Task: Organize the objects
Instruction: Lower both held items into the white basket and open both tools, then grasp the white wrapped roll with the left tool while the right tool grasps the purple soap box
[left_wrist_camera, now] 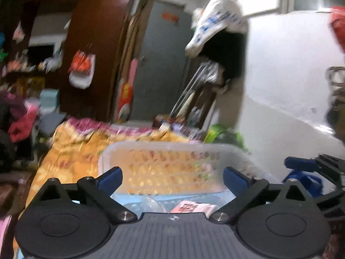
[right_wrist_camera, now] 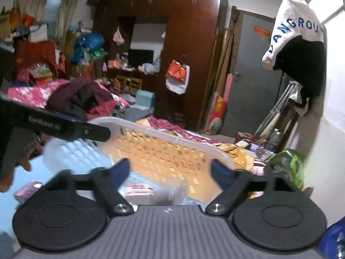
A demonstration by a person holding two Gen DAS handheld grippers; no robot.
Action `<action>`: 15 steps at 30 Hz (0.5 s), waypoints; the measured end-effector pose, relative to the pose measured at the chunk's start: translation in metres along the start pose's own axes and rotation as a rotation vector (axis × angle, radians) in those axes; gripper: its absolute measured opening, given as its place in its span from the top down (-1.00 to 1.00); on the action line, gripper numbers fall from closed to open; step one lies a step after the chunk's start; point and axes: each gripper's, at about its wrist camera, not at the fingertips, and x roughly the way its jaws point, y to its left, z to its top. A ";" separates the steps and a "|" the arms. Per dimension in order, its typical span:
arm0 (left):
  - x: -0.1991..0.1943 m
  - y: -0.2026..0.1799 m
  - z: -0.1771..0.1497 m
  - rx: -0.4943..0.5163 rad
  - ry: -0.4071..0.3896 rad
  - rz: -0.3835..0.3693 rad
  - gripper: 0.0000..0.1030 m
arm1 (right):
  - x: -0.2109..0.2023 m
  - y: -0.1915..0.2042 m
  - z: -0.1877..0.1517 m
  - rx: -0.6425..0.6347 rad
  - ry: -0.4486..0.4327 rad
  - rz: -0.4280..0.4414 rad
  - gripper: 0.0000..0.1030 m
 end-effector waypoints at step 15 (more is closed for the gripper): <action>-0.122 -0.016 -0.156 0.045 -0.023 0.032 -0.90 | -0.114 0.037 -0.144 0.214 -0.090 0.087 -0.97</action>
